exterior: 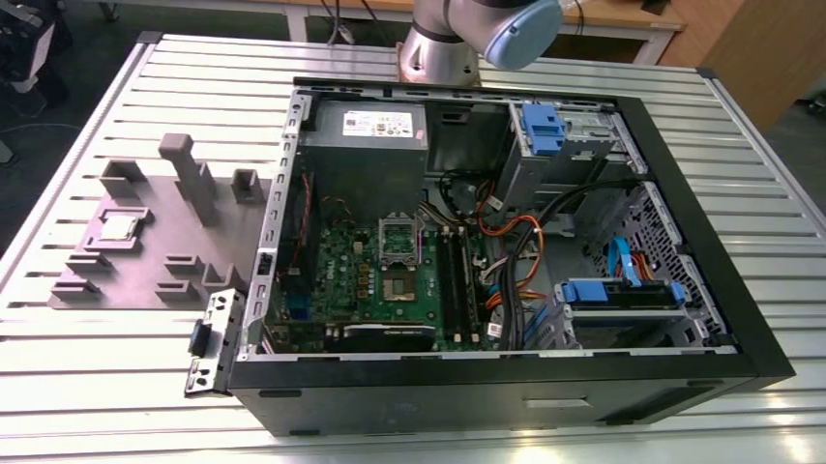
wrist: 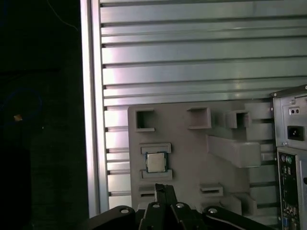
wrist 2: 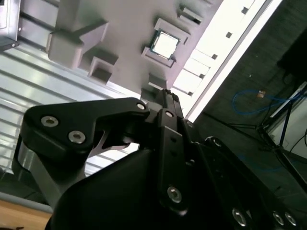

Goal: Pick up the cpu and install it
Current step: 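Reach for the cpu, then pick up the cpu and move it towards the insertion slot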

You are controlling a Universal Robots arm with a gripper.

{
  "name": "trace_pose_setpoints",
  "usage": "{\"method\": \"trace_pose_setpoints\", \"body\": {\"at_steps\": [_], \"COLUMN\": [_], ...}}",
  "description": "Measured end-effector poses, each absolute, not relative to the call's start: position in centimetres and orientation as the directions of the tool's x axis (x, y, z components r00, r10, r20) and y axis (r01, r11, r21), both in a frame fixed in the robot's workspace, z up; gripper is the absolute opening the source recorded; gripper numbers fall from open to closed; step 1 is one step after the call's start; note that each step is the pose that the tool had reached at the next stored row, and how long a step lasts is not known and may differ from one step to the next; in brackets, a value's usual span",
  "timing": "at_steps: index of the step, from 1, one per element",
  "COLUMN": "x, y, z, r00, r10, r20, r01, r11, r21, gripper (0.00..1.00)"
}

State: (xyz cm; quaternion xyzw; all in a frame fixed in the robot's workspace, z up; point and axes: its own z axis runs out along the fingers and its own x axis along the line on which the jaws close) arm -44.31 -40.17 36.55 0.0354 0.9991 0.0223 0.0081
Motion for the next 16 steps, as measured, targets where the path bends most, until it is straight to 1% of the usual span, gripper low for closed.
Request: {"method": "trace_pose_setpoints", "body": {"at_steps": [2,16], "x": [-44.48,-44.60], "y": [-40.21,-40.22], "z": [36.24,36.15], "r00": [-0.998,-0.998], "r10": [0.067,0.065], "r20": [-0.011,-0.011], "r01": [0.066,0.065], "r11": [0.997,0.997], "r21": [0.045,0.045], "gripper": [0.10,0.10]}}
